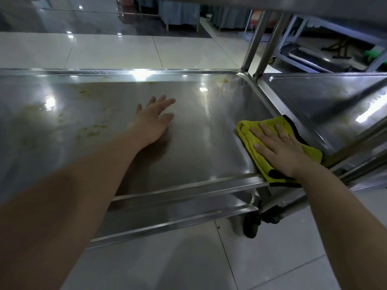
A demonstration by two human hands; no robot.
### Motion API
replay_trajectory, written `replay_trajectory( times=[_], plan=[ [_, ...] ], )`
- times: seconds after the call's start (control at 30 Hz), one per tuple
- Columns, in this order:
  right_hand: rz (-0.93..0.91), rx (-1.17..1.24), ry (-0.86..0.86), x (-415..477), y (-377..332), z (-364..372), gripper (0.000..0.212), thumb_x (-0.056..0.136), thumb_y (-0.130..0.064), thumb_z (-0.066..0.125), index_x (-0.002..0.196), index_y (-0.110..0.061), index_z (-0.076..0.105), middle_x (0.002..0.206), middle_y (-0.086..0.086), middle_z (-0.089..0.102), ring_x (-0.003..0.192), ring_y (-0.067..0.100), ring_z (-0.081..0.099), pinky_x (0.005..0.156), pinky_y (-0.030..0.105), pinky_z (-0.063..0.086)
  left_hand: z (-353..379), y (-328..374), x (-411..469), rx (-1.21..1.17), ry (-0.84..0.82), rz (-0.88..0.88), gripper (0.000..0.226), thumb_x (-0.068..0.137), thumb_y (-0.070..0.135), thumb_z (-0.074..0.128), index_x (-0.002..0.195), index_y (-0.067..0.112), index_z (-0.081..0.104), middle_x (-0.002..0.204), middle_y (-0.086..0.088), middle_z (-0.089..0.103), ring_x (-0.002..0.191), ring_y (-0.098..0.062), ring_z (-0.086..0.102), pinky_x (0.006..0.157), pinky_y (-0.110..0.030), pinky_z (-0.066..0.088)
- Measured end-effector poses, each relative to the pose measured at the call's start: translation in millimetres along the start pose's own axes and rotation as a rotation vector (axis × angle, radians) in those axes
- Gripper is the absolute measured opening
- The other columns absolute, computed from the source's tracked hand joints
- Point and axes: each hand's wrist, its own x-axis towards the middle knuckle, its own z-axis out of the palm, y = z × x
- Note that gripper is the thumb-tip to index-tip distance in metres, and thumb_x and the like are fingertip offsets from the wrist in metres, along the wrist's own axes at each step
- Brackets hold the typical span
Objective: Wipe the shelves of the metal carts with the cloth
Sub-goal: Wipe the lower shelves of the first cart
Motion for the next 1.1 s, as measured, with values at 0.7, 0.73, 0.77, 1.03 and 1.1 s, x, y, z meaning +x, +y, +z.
replay_trajectory(
  times=[0.7,0.73,0.77,1.03,1.1],
  plan=[
    [-0.094,0.423,0.175,36.3,-232.4,1.1,0.050,0.101,-0.019,0.032,0.150,-0.028,0.032,0.160,-0.007,0.022,0.149,0.026,0.003,0.117,0.050,0.008,-46.9,-1.0,-85.0,0.295,-0.037,-0.219,0.052,0.101,0.050,0.027,0.151,0.040,0.021,0.162,0.003,0.014,0.149,-0.029,0.005,0.115,-0.058,-0.005],
    [-0.099,0.469,0.145,39.8,-223.1,2.1,0.050,0.102,-0.017,0.032,0.151,-0.025,0.031,0.161,-0.004,0.020,0.149,0.026,0.003,0.117,0.047,0.007,-31.2,6.1,-89.1,0.413,-0.058,-0.195,0.056,0.099,0.056,0.022,0.152,0.042,0.013,0.163,0.005,0.008,0.149,-0.029,0.002,0.111,-0.064,-0.009],
    [-0.125,0.500,0.113,41.8,-220.6,6.0,0.049,0.103,-0.018,0.032,0.151,-0.023,0.030,0.162,-0.002,0.019,0.149,0.026,0.005,0.118,0.045,0.006,-17.5,11.9,-92.0,0.488,-0.063,-0.187,0.059,0.096,0.061,0.016,0.152,0.045,0.005,0.163,0.006,0.002,0.150,-0.029,-0.001,0.106,-0.069,-0.015],
    [-0.155,0.011,0.129,49.2,-227.1,38.3,0.054,0.100,-0.054,0.017,0.152,-0.042,0.011,0.163,-0.009,0.006,0.149,0.024,0.002,0.115,0.058,-0.004,-47.9,-68.8,-83.5,0.532,0.028,-0.301,0.067,0.080,0.080,0.002,0.144,0.060,-0.004,0.162,0.016,-0.003,0.150,-0.023,-0.003,0.102,-0.074,-0.014],
    [-0.143,-0.011,0.114,49.2,-228.7,39.6,0.054,0.099,-0.056,0.015,0.152,-0.044,0.008,0.164,-0.009,0.003,0.149,0.025,0.000,0.114,0.059,-0.006,-74.3,-98.7,-83.2,0.539,0.017,-0.392,0.070,0.077,0.082,0.001,0.144,0.060,-0.004,0.162,0.016,-0.004,0.150,-0.023,-0.003,0.103,-0.076,-0.011]
  ],
)
